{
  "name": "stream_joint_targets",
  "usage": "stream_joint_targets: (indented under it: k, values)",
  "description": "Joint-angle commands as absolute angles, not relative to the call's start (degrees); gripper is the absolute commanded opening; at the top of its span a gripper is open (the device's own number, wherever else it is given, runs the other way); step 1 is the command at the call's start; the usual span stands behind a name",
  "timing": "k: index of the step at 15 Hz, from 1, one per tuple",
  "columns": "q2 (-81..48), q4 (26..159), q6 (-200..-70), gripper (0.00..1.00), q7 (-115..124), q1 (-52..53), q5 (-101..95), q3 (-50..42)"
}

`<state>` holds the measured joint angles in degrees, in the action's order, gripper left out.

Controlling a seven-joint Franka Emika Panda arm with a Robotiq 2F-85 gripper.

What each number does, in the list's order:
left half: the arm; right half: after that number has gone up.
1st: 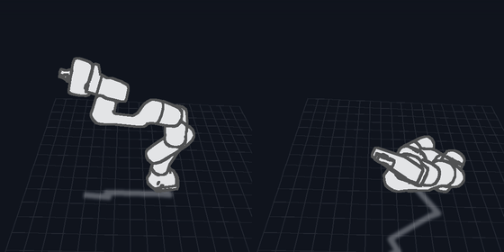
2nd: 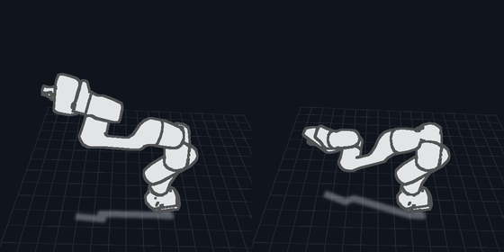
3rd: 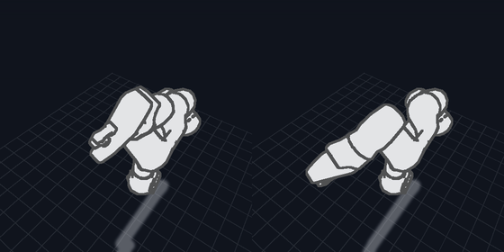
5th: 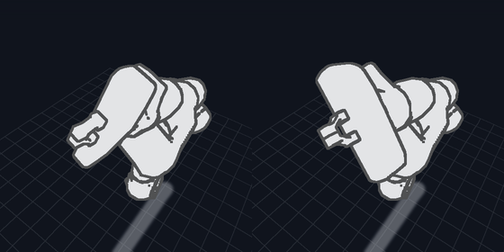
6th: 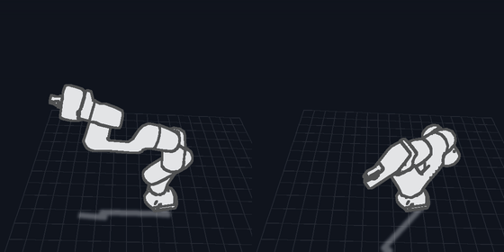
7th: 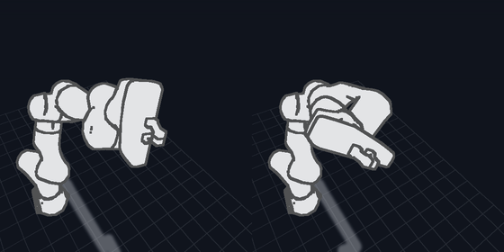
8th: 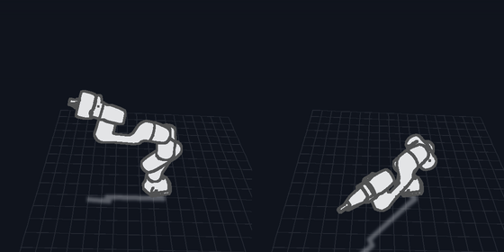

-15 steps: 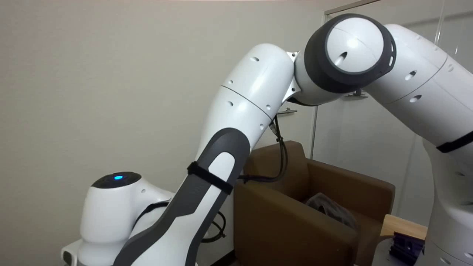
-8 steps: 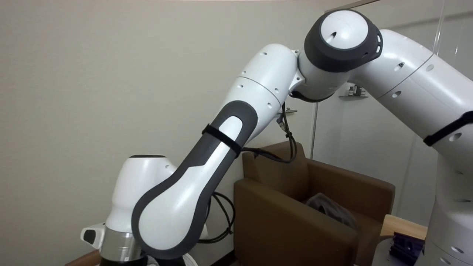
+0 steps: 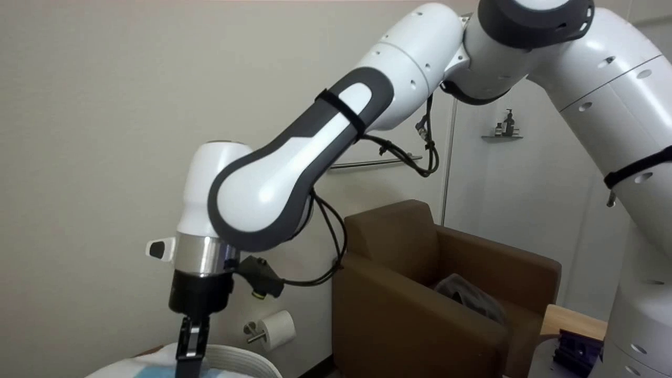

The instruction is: Put the towel on the sofa

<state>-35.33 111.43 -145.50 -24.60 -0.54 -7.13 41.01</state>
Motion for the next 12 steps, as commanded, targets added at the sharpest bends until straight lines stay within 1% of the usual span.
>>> stream_joint_targets:
  k: [1, 6, 7, 8, 10, 12]
  values:
    - [-21.11, 118.2, -138.02, 0.11, -21.83, -5.32, -6.71, 42.32]
    - [-7.35, 123.24, -133.83, 0.1, -24.52, -12.67, -2.28, 42.17]
    - [-3.91, 124.19, -132.94, 0.1, -27.82, -8.75, 2.04, 35.96]
    - [-11.54, 119.98, -134.85, 0.14, -25.41, -3.82, -0.96, 34.14]
    - [-7.64, 121.69, -133.77, 0.14, -26.83, -2.94, 1.18, 30.57]
    - [-6.18, 122.64, -133.61, 0.14, -26.75, -2.62, 1.25, 29.89]
